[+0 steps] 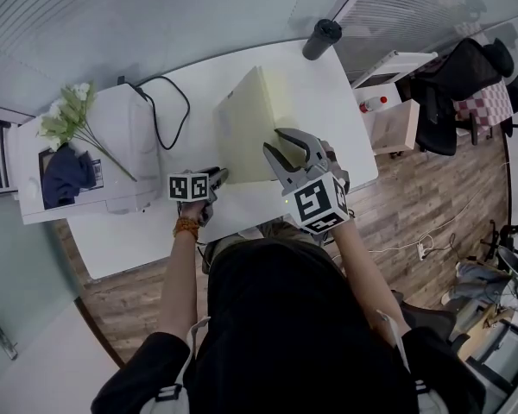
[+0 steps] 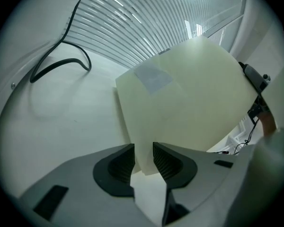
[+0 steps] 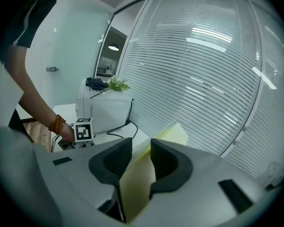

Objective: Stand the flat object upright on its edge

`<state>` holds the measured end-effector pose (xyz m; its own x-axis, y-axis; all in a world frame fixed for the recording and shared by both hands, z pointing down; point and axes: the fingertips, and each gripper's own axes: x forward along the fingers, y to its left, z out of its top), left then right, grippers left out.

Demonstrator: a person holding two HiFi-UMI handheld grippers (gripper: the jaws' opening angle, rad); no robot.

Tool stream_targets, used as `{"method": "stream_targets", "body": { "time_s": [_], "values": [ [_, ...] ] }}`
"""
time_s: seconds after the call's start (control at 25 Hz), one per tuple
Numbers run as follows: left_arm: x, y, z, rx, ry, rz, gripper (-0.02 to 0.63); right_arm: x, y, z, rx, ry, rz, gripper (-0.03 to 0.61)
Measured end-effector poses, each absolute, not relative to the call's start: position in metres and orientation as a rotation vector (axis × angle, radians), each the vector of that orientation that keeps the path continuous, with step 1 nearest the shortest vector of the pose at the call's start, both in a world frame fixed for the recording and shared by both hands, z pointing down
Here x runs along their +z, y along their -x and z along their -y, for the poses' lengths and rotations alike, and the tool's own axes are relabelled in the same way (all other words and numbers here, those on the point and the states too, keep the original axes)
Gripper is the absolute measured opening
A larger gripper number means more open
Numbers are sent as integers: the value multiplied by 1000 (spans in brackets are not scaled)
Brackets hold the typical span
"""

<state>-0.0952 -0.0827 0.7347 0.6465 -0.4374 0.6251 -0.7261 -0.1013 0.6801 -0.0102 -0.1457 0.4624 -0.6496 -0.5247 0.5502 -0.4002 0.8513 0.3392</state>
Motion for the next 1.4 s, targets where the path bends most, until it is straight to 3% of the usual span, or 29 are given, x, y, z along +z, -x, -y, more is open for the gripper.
{"method": "stream_targets", "body": {
  "time_s": [0.6, 1.4],
  "values": [
    [743, 103, 79, 316, -1700, 1032, 156, 455, 45, 131, -314, -571, 2397, 113],
    [716, 133, 73, 243, -1704, 1229, 155, 458, 95, 106, -510, -322, 2315, 120]
  ]
}}
